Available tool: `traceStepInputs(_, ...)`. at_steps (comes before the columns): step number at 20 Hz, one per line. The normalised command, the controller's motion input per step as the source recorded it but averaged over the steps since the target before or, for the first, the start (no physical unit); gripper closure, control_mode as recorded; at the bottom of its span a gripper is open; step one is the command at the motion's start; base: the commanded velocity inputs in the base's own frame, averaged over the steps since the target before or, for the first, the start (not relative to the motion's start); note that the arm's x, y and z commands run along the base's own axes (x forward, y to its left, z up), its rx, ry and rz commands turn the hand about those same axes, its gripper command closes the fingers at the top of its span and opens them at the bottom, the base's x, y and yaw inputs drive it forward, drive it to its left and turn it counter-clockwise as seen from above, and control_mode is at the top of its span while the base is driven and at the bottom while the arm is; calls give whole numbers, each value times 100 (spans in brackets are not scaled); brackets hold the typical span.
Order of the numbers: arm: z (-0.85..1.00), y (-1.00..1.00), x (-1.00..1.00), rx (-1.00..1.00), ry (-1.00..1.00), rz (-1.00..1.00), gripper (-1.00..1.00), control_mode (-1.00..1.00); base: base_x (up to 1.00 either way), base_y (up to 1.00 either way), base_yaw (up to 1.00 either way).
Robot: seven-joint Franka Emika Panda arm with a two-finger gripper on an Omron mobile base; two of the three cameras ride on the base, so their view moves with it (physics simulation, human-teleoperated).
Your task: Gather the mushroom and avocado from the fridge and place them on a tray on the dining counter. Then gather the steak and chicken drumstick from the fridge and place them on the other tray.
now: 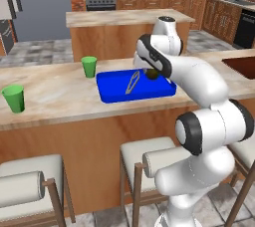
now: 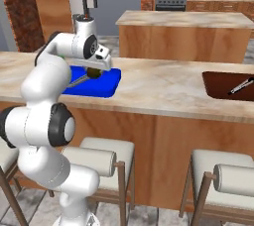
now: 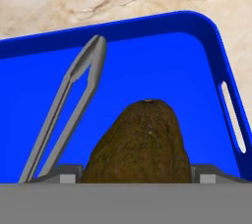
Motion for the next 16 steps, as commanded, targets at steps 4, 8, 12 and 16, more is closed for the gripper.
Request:
traceStepInputs(4, -30, -24, 14, 0, 6, 0, 100, -100, 0, 0, 0)
traceStepInputs(8, -27, -10, 14, 0, 6, 0, 100, -100, 0, 0, 0)
traceStepInputs(12, -25, -5, 16, 0, 4, 0, 100, -100, 0, 0, 0)
traceStepInputs(16, -25, 0, 19, 0, 7, 0, 100, -100, 0, 0, 0)
